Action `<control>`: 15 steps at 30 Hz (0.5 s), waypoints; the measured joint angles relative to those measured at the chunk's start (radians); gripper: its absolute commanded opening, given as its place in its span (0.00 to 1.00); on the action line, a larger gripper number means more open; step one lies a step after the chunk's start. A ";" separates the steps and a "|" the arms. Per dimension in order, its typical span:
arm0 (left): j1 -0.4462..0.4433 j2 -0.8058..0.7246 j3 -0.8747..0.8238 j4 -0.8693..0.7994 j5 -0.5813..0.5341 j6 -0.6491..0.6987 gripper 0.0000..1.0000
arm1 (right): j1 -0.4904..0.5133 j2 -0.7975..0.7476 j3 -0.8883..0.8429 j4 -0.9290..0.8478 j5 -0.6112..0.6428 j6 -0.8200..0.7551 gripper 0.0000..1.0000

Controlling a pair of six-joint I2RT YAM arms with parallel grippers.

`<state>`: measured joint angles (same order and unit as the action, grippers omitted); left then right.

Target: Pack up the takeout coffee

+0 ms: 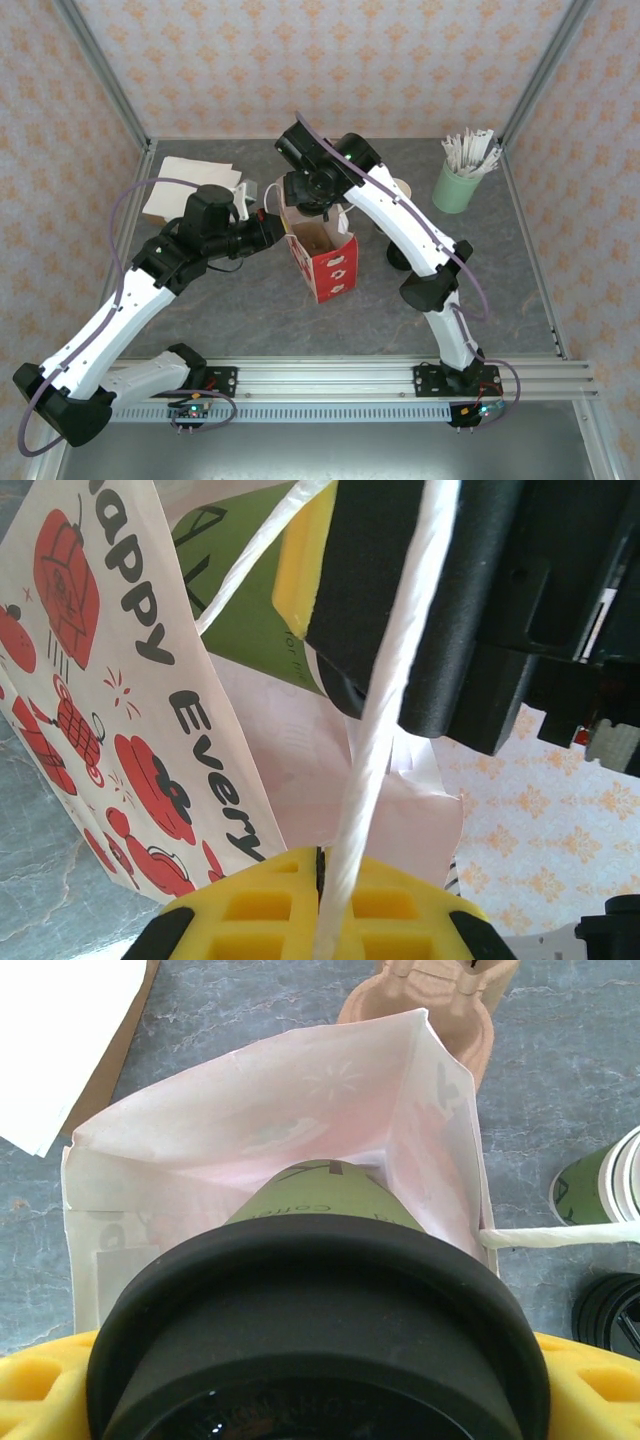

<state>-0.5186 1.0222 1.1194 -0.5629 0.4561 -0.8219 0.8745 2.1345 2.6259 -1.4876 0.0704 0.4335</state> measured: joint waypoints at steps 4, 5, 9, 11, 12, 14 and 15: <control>-0.012 0.000 0.000 0.001 -0.001 0.000 0.06 | 0.009 0.001 0.000 0.014 -0.016 0.001 0.65; -0.012 0.000 0.000 0.002 -0.001 0.000 0.06 | 0.014 0.002 0.000 0.015 -0.019 0.002 0.65; -0.012 0.004 0.000 0.008 -0.004 0.000 0.05 | 0.037 0.004 -0.002 0.016 -0.028 0.013 0.65; -0.012 0.005 0.000 0.008 -0.009 0.000 0.05 | 0.049 0.004 -0.007 0.018 -0.029 0.020 0.65; -0.012 0.006 0.000 0.010 -0.011 0.000 0.05 | 0.053 0.004 -0.012 0.019 -0.029 0.024 0.66; -0.018 0.006 0.000 0.011 -0.018 0.000 0.05 | 0.059 0.004 -0.029 0.021 -0.030 0.032 0.66; -0.019 0.006 0.000 0.011 -0.019 0.000 0.05 | 0.061 0.004 -0.039 0.023 -0.030 0.038 0.66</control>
<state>-0.5373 1.0283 1.1198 -0.5514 0.4366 -0.8223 0.9356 2.1384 2.5874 -1.4651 0.0406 0.4717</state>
